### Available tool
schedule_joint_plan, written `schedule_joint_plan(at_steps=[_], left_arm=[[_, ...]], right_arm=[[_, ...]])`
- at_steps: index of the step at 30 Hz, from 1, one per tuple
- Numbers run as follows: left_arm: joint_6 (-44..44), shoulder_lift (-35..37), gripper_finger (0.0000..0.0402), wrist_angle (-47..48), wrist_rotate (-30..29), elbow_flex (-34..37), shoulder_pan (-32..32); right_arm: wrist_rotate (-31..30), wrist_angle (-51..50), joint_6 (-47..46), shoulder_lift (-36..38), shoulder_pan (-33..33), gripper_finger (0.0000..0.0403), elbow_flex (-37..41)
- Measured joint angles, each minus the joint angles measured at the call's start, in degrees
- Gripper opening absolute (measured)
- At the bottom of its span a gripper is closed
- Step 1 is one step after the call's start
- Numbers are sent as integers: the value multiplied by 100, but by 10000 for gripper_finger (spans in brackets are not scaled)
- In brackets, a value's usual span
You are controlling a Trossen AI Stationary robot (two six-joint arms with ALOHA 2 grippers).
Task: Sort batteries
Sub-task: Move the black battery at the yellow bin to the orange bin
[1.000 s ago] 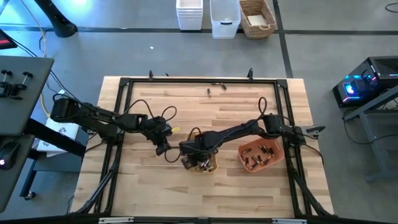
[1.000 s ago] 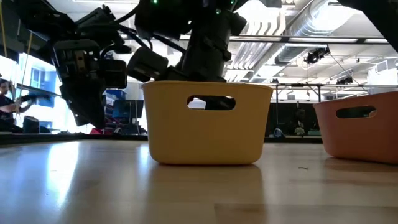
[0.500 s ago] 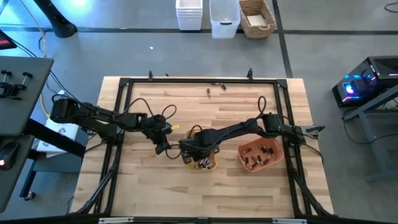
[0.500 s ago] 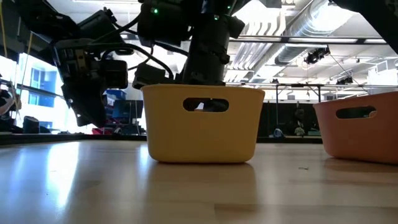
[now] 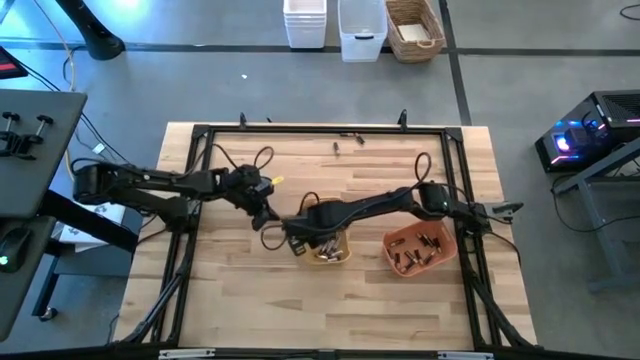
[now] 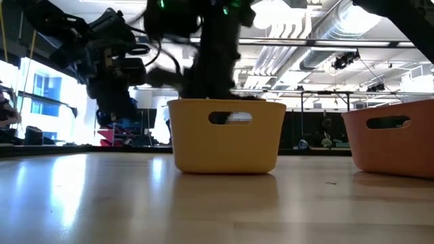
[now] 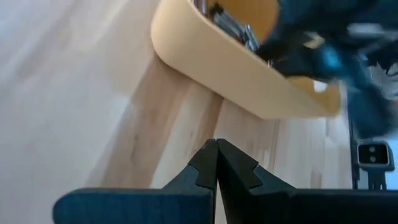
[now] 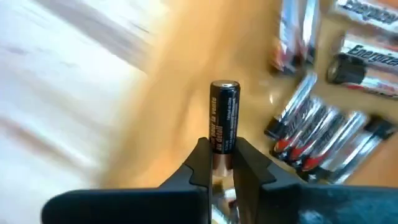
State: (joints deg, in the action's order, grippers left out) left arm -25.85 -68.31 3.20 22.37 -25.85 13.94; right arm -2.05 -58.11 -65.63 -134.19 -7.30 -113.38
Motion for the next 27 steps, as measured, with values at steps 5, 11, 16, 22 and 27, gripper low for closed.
schedule_joint_plan(at_steps=[5, 11, 16, 22, 27], left_arm=[[51, 131, 0, 57, 175, 0, 230], [240, 282, 0, 457, 287, 0, 262], [262, 490, 0, 599, 262, 0, 266], [258, 669, 0, 612, 256, 0, 389], [356, 699, 0, 581, 256, 0, 545]], right_arm=[[77, -457, 626, 77, 76, 18, -597], [74, -1803, 1359, 80, 70, 18, -1109], [28, -3218, 1564, 192, -163, 18, -1124], [5, -3187, 504, 1359, -515, 16, 189], [99, -2725, -1119, 3114, -711, 16, 2160]])
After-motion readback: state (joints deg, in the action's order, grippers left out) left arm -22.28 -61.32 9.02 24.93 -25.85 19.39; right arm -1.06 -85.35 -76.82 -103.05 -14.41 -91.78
